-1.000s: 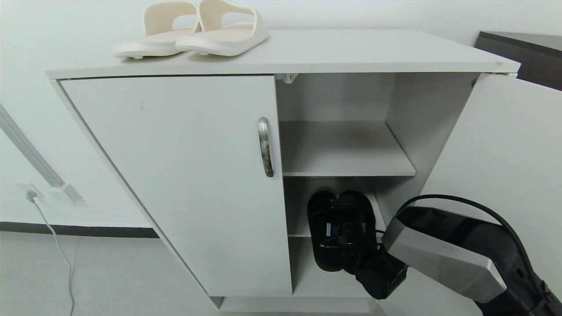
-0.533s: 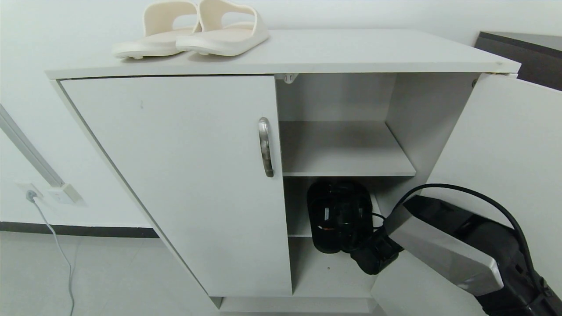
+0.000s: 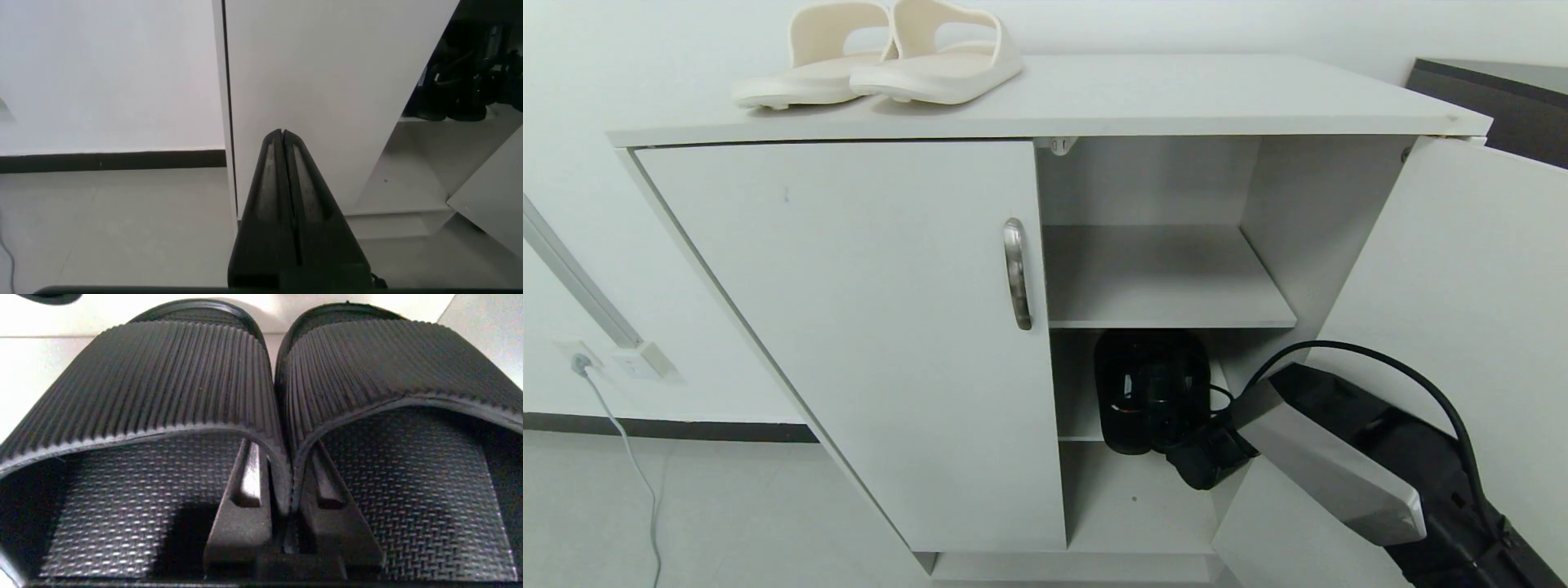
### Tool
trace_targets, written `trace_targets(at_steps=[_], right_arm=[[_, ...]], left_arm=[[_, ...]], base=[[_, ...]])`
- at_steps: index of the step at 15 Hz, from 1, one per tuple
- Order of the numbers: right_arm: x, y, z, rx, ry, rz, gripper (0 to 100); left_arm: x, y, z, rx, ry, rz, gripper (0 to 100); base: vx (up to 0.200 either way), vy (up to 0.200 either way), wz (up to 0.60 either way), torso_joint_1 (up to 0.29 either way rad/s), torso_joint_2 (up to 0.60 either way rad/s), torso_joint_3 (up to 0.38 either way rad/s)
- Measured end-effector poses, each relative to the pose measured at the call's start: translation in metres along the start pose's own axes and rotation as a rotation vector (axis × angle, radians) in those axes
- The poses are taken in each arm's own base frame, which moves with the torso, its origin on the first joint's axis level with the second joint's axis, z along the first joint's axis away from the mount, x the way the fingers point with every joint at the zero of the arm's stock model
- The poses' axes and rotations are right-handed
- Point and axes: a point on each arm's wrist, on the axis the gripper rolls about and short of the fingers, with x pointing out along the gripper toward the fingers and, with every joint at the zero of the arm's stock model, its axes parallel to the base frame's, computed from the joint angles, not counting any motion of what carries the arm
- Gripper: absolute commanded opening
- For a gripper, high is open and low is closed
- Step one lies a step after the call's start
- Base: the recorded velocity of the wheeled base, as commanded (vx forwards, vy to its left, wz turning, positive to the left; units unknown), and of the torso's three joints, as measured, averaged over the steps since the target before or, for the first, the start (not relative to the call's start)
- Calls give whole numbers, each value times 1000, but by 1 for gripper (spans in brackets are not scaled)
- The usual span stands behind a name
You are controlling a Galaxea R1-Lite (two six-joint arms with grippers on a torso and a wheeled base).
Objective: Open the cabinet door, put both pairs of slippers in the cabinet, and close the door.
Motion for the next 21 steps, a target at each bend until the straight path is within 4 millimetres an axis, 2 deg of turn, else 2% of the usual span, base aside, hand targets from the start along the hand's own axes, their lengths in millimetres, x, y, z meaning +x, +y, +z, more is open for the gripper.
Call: trace_targets(at_steps=[3,4,9,13,16,21], right_arm=[[6,-3,-4,2,1,-11,0],[7,-3,-5,5,1,-12,100],[1,-6,-15,-11,25,-11,100],[-22,-8,-12,-26,41,11,100],[-53,-11,-7,-45,59,39,100],[-116,-23,2,-81,87,101,100]], left_arm=[[0,0,0,0,0,0,0],[0,0,0,0,0,0,0],[0,0,0,0,0,0,0],[0,0,0,2,0,0,0],[0,0,0,4,0,-1,0],[0,0,0,5,0,-1,0]], base=[[0,0,0,0,0,0],[0,0,0,0,0,0],[0,0,0,0,0,0],[0,0,0,0,0,0],[0,0,0,0,0,0],[0,0,0,0,0,0]])
